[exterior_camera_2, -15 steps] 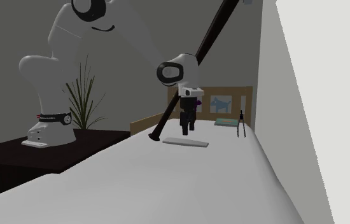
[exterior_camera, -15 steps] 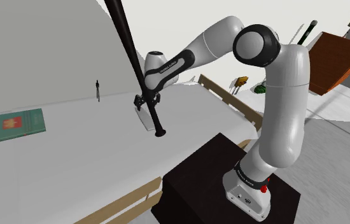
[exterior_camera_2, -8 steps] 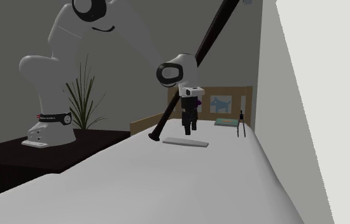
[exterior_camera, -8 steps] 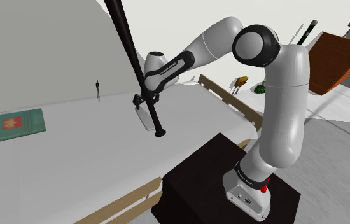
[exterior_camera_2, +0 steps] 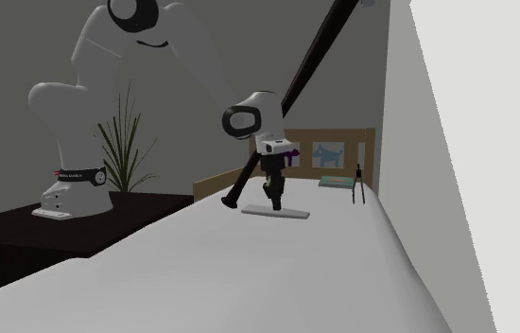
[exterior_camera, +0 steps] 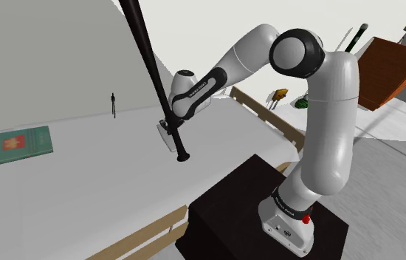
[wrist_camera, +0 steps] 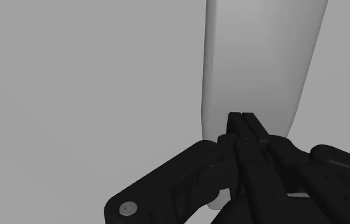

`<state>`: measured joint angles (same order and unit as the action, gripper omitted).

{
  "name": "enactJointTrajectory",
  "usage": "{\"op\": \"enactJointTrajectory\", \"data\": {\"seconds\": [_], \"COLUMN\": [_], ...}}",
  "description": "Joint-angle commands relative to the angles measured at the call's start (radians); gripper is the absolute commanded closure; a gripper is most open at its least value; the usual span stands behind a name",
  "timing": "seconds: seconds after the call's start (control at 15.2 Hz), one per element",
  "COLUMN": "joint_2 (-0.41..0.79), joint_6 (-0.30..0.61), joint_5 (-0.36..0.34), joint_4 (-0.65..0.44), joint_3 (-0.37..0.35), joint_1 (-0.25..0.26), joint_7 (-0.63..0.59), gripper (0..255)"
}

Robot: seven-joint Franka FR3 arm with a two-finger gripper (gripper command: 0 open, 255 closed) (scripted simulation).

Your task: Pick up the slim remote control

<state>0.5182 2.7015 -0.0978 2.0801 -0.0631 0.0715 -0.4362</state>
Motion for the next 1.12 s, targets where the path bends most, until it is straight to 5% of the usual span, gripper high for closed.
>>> {"op": "enactJointTrajectory", "data": {"seconds": [0.0,0.07,0.13,0.26,0.33,0.92,0.99,1.06], "joint_2": [0.019,-0.004,-0.004,-0.038,-0.039,0.047,0.047,0.047], "joint_6": [-0.043,0.025,0.025,-0.159,-0.17,-0.098,-0.097,-0.098], "joint_5": [-0.002,0.0,0.0,0.026,0.028,0.016,0.016,0.016], "joint_4": [0.054,0.012,0.012,-0.025,-0.028,-0.042,-0.041,-0.041], "joint_3": [-0.014,-0.001,-0.001,-0.036,-0.037,-0.026,-0.026,-0.027], "joint_1": [0.013,0.0,0.0,-0.013,-0.013,-0.005,-0.004,-0.004], "joint_7": [-0.004,0.001,0.001,0.035,0.038,0.03,0.029,0.029], "gripper": [255,255,0,0,0,0,255,255]}}
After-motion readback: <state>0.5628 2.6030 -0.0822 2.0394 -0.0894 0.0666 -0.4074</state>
